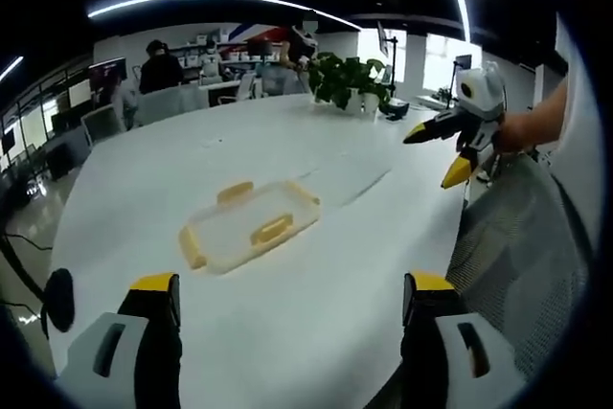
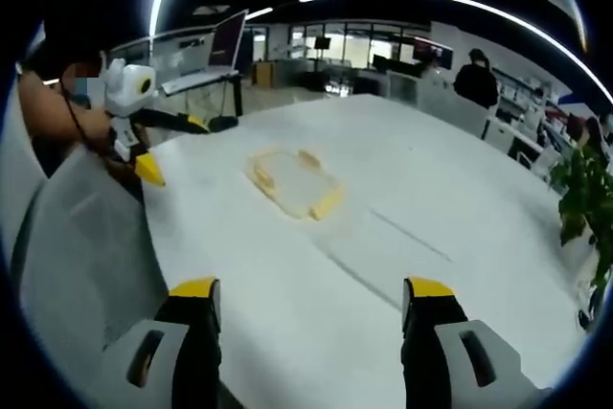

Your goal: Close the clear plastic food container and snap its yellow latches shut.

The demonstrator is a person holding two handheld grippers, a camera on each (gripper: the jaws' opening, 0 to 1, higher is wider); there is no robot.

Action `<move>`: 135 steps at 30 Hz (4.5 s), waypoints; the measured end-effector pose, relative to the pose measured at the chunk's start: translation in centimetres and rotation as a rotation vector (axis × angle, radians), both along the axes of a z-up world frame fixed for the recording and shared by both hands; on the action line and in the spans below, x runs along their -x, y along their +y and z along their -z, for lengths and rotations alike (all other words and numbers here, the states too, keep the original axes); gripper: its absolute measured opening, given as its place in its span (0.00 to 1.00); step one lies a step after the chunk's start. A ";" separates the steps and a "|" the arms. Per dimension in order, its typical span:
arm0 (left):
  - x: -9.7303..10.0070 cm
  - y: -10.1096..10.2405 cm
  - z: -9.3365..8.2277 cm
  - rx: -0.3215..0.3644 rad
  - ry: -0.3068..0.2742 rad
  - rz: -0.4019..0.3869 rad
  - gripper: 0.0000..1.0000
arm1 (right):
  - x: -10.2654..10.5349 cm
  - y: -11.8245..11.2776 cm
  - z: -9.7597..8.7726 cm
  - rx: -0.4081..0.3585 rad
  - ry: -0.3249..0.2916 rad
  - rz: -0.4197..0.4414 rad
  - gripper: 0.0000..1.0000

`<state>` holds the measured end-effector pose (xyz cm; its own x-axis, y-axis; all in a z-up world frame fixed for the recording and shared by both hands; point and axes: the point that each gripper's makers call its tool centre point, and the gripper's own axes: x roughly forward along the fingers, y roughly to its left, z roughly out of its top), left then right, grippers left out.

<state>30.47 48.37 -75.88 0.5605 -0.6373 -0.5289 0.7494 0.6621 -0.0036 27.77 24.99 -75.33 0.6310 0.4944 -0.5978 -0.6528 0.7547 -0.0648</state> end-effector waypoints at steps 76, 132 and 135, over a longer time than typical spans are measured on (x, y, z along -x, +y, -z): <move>-6.6 -0.2 1.9 -0.125 0.015 0.143 0.91 | -7.9 4.1 1.5 0.074 0.013 -0.207 0.68; -10.7 1.3 3.3 -0.308 -0.024 0.329 0.83 | -12.4 8.4 3.3 0.235 0.014 -0.492 0.62; -10.9 1.4 3.3 -0.300 -0.016 0.327 0.83 | -12.4 8.8 3.6 0.247 0.019 -0.511 0.62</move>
<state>41.33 49.75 -79.17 0.3644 -0.6018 -0.7107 0.9181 0.3600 0.1659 40.15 33.76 -78.89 0.3365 0.5783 -0.7432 -0.9338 0.3069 -0.1840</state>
